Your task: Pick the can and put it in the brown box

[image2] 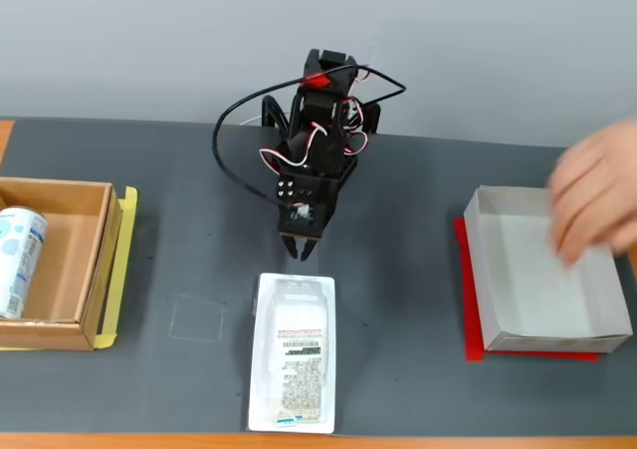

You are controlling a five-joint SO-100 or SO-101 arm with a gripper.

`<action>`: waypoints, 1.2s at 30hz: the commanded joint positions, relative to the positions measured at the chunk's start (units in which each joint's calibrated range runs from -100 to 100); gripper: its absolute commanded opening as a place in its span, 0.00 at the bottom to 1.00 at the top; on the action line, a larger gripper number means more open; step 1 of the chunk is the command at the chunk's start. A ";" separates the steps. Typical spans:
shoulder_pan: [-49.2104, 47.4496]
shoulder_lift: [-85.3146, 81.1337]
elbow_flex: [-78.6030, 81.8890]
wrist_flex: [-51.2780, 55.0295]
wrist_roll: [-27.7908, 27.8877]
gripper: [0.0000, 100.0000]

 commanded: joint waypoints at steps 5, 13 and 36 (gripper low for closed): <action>-5.56 -0.76 -1.08 3.98 -0.86 0.02; -9.55 -0.93 -3.25 11.61 -0.86 0.02; -10.03 -1.18 -3.16 11.61 -3.83 0.02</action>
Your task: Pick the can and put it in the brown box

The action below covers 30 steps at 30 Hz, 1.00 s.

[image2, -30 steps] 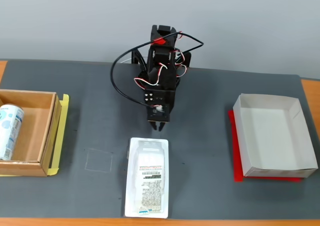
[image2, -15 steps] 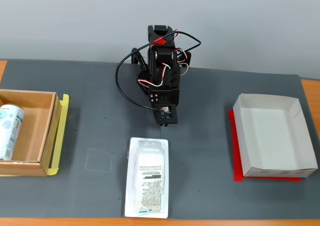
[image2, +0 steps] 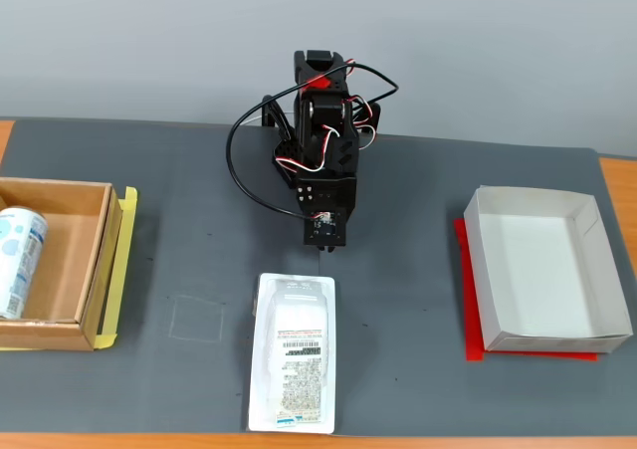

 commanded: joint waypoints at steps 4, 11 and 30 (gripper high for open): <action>0.13 -0.42 -3.16 0.19 -0.14 0.02; -0.11 -0.34 -3.25 0.19 -0.14 0.02; -0.11 -0.34 -3.25 0.19 -0.14 0.02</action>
